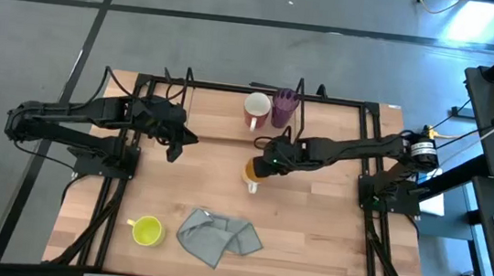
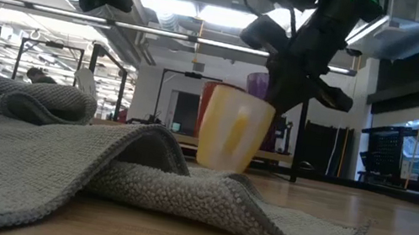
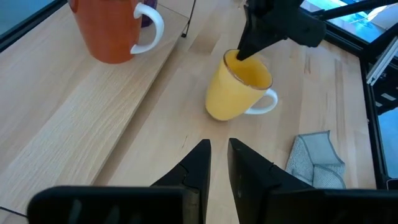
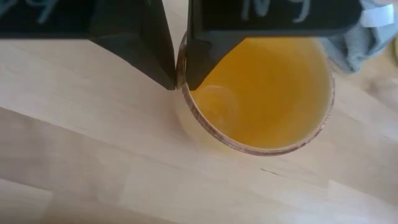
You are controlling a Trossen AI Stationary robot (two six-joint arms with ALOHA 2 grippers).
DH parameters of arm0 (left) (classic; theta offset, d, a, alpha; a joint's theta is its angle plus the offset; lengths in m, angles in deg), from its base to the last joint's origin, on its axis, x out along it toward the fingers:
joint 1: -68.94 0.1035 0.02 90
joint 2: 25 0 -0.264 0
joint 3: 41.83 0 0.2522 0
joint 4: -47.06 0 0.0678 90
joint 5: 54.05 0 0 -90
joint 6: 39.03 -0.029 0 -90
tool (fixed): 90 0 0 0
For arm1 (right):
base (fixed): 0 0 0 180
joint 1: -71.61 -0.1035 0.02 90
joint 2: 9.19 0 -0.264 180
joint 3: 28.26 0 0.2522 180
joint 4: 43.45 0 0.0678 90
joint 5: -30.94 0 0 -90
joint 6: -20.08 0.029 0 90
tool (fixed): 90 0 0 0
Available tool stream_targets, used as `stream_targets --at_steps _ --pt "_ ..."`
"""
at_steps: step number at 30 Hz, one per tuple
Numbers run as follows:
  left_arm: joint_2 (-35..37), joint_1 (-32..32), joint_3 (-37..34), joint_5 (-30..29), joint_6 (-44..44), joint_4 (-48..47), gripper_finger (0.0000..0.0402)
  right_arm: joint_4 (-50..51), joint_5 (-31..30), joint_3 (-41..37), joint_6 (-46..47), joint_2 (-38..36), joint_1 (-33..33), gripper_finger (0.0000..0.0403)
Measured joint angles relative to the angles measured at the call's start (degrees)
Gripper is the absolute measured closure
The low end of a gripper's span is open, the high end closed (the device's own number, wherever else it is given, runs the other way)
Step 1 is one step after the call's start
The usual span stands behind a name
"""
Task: Stack small to large cups/mugs on shelf
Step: Put the yellow mug on the shelf
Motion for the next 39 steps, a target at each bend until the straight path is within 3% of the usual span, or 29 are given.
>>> stream_targets --at_steps 19,29,34,39 --pt "-0.01 0.02 0.0 -1.42 -0.11 0.2 0.0353 -2.27 0.06 0.0 -0.45 0.19 0.13 0.0363" --pt "0.01 0.01 0.0 -1.42 -0.13 0.2 0.0353 -3.81 0.1 0.09 -1.4 0.19 0.13 0.0287" --pt "0.01 0.0 0.0 -0.96 -0.15 0.83 0.0353 -3.78 0.1 0.07 -1.51 0.19 0.13 0.0276" --pt "-1.99 -0.02 0.0 4.82 -3.17 5.22 0.0353 -2.46 -0.69 1.63 -1.7 -0.12 -0.3 0.0275"
